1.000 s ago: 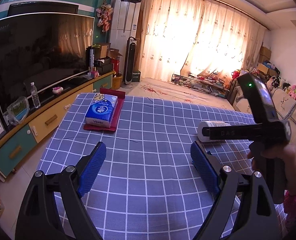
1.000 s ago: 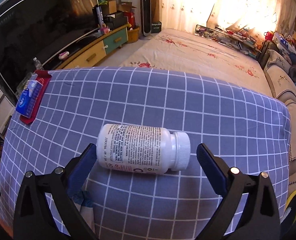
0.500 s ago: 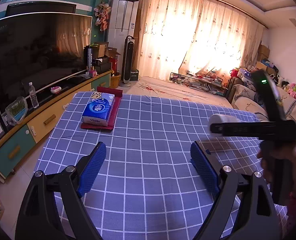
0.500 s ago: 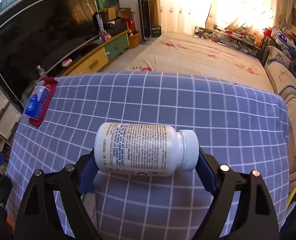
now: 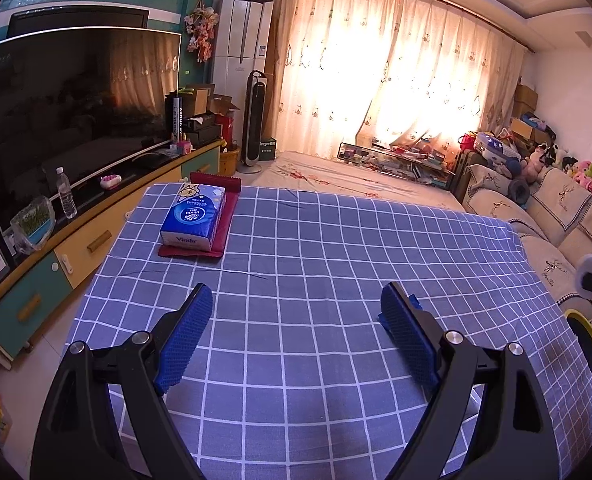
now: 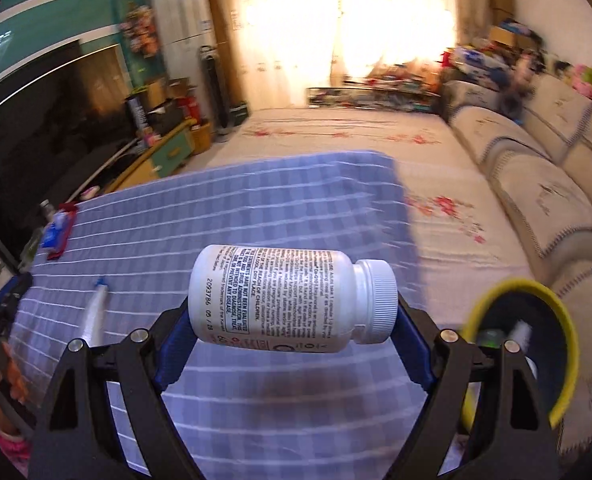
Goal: Collect trash
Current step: 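Carry the pill bottle over the bin and open the right tool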
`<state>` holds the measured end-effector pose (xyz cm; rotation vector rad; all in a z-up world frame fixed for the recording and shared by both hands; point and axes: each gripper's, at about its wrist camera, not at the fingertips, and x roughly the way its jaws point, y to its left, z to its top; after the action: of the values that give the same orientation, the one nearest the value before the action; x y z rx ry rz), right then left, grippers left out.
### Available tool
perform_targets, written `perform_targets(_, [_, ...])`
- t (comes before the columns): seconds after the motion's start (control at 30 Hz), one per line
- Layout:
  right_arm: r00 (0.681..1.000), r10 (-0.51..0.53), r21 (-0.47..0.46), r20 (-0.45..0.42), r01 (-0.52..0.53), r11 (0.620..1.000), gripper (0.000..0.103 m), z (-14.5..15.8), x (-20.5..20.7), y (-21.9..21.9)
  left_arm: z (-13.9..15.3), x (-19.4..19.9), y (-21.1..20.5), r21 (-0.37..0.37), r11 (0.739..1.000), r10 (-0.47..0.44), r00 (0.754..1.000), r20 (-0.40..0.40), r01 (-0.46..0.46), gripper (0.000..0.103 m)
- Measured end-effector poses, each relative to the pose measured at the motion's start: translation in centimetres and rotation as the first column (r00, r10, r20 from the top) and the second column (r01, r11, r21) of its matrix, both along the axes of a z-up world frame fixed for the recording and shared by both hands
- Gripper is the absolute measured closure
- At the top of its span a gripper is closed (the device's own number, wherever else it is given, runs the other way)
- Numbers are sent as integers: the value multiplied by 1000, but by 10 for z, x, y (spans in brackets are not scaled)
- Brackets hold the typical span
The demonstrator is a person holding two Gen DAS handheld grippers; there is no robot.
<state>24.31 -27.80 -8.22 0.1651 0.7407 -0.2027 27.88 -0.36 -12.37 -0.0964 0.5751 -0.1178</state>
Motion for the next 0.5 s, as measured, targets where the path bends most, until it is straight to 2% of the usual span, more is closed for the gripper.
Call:
perform_targets(0.1, [993, -112, -14, -34, 112, 994, 22, -11, -28, -48, 1, -1, 0, 1, 1000, 0, 1000, 7, 0, 18])
perform_targets(0.27, [955, -281, -22, -95, 281, 960, 22, -38, -65, -123, 6, -6, -3, 8, 1000, -9, 1000, 21, 8, 18])
perform_targets(0.5, [904, -397, -17, -156, 400, 917, 22, -76, -82, -181, 5, -7, -11, 36, 999, -29, 999, 22, 28, 18])
